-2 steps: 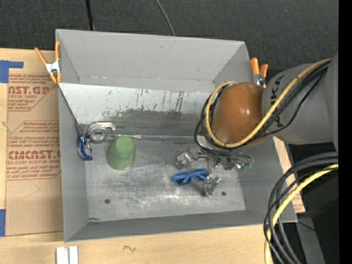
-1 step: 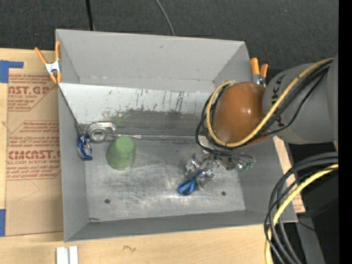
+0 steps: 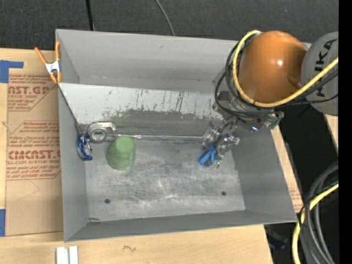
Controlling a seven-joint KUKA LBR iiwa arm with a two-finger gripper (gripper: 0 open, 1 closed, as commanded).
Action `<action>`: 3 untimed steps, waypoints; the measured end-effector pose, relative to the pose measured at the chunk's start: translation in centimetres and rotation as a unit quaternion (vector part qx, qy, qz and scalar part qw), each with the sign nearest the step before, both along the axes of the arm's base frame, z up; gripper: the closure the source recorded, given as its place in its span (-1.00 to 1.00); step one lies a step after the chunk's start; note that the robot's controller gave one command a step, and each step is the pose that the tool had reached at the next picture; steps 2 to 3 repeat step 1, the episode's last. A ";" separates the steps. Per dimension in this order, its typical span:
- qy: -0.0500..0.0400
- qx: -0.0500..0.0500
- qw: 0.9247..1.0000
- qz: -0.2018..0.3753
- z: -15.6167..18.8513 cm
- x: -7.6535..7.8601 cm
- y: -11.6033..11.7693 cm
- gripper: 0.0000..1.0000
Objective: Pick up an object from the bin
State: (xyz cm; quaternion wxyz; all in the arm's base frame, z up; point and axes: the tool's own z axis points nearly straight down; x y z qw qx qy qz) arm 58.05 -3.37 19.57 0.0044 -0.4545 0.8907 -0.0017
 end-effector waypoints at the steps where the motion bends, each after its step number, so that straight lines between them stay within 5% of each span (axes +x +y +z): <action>1: 0.001 0.002 0.994 0.114 8.7 -3.0 14.2 1.00; 3: 0.001 0.002 0.994 0.114 8.7 -3.0 14.2 1.00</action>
Offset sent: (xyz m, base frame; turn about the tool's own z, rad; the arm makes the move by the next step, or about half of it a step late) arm -0.0307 0.1363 0.0847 -0.2221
